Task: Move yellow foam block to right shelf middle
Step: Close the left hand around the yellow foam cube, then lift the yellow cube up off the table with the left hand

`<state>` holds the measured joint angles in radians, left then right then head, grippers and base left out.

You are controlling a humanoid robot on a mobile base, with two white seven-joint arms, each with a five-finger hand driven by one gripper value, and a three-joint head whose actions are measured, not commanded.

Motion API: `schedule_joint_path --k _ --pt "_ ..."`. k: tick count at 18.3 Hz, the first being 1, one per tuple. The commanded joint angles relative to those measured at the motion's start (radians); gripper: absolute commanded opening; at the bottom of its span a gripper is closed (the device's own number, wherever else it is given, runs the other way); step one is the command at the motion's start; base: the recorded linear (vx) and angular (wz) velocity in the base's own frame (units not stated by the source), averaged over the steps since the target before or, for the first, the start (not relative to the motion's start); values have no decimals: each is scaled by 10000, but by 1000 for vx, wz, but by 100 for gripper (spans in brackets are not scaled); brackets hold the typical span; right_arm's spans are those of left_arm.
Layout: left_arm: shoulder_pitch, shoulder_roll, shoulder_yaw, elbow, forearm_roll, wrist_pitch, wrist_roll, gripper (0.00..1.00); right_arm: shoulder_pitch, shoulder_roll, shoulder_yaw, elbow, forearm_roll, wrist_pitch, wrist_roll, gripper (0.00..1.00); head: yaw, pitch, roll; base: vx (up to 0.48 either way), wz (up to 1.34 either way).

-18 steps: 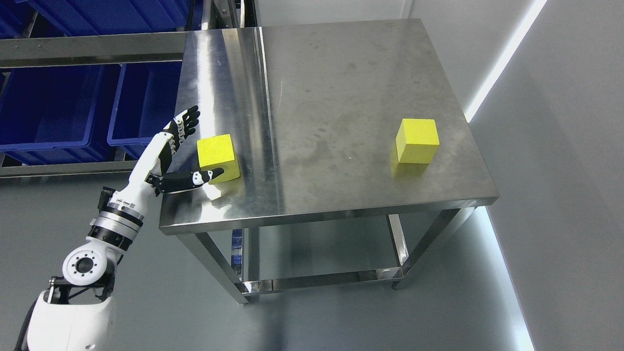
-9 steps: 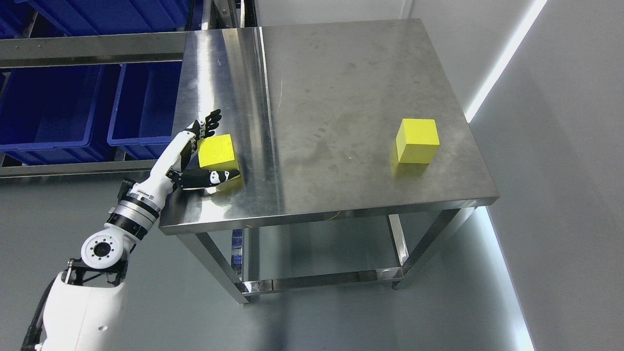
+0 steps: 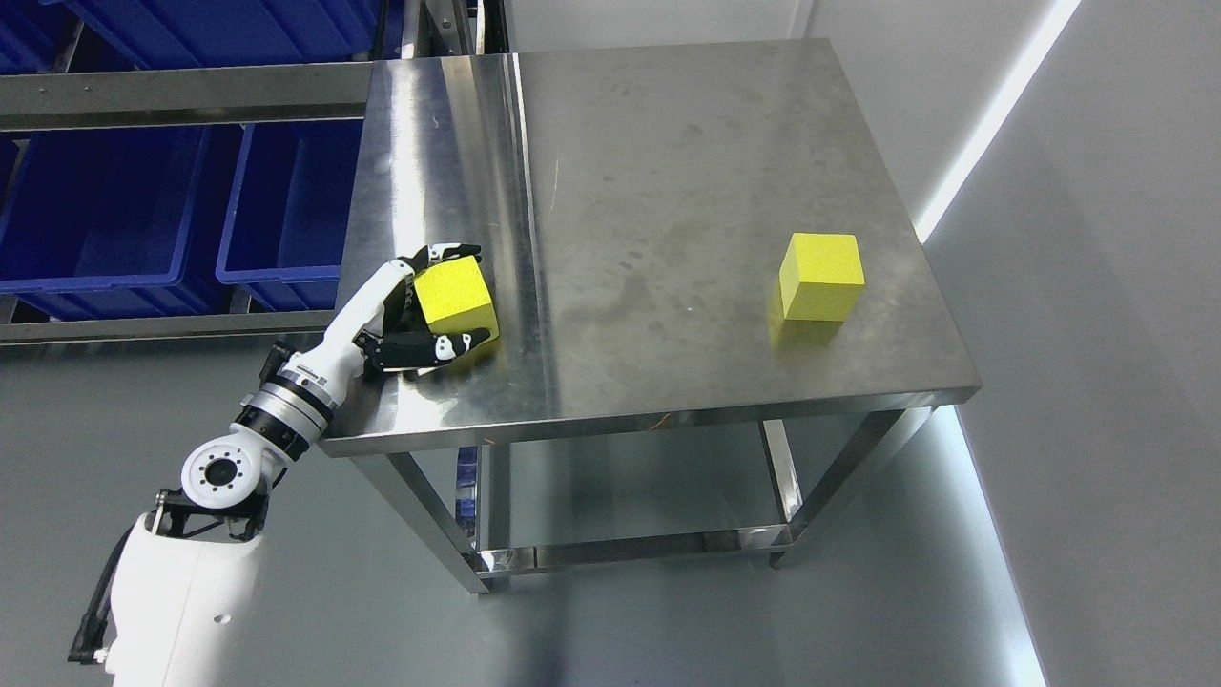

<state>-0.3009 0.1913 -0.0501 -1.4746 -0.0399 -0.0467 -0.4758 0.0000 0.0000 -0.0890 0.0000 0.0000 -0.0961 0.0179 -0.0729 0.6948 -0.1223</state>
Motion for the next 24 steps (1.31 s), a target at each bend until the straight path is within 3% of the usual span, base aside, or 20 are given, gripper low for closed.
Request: schedule_joint_path --k 1,6,11,14,18,24 --pt "-89 -731 578 542 -15 -406 -28 43 -31 -175 0 -175 0 -6 5 100 0 0 0 0 0" --pt "-243 -1696 1404 -177 107 -1355 -43 43 -31 -175 0 -175 0 -6 5 100 0 0 0 0 0" --pt "-258 -1738 2432 -654 383 -3182 94 44 -15 -175 0 -175 0 -6 5 100 0 -1 0 5 -13" --pt "-595 -1738 3367 -762 598 -3245 475 44 -31 -175 0 -175 -15 -6 5 100 0 -2 0 0 0" --pt "-627 -1738 3753 -762 598 -3153 2253 44 -31 -175 0 -175 -15 -6 5 100 0 -1 0 -9 0" --pt "-504 -1738 3753 -808 598 -3138 2518 44 -31 -175 0 -175 0 -6 5 100 0 -2 30 -40 20"
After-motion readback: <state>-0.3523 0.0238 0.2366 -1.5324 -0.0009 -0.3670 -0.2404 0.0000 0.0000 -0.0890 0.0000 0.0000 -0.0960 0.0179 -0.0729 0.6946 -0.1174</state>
